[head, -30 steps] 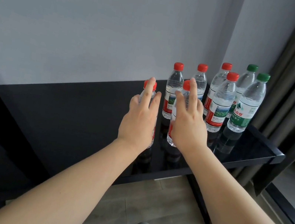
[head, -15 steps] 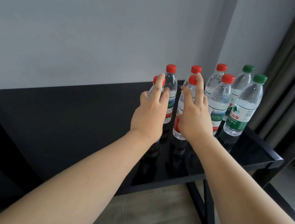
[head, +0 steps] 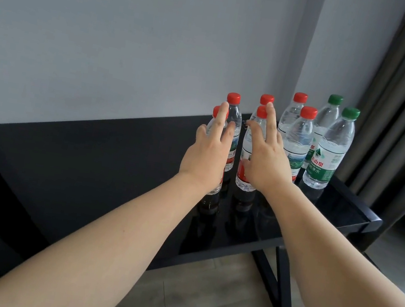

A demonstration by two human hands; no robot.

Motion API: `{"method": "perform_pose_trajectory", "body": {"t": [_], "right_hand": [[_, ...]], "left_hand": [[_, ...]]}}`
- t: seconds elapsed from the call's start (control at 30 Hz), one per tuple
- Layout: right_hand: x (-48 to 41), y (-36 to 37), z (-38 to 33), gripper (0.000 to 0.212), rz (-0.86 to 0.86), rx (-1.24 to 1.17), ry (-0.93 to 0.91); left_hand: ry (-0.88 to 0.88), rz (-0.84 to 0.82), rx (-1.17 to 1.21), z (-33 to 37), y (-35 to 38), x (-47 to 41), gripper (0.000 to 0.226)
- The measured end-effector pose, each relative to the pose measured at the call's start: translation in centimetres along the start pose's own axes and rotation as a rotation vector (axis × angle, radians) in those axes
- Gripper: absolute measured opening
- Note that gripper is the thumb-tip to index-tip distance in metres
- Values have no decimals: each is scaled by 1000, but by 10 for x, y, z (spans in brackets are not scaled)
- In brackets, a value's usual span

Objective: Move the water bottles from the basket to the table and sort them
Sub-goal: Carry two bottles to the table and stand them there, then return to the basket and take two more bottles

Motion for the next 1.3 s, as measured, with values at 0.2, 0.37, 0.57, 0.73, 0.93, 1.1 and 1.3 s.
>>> {"method": "perform_pose_trajectory", "body": {"t": [0.2, 0.37, 0.57, 0.73, 0.93, 1.1, 1.3], "right_hand": [[21, -16, -10, 86, 22, -7, 39], [55, -19, -34, 82, 29, -2, 95], [102, -22, -79, 77, -61, -73, 177], [137, -15, -119, 74, -161, -85, 151], [168, 1, -163, 72, -267, -34, 85], [170, 20, -189, 73, -322, -37, 49], [151, 60, -199, 74, -393, -43, 34]], "left_hand": [[50, 5, 5, -13, -21, 16, 117], [-26, -25, -14, -32, -38, 54, 108], [-165, -117, -45, -61, -57, 115, 88], [-235, -177, -52, -87, -68, 172, 80], [-325, -227, -70, -119, -84, 230, 75], [-385, -278, -76, -145, -84, 253, 76], [-444, -326, -48, -180, -56, 244, 77]]}}
Point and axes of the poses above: each hand's wrist, its own x-axis away from the middle knuckle, its own y-axis out of the palm, z = x × y, the point moved 5 cm from there along -x, towards the middle knuckle, and after that the axes turned 5 degrees about z, right-handed, at the moved point
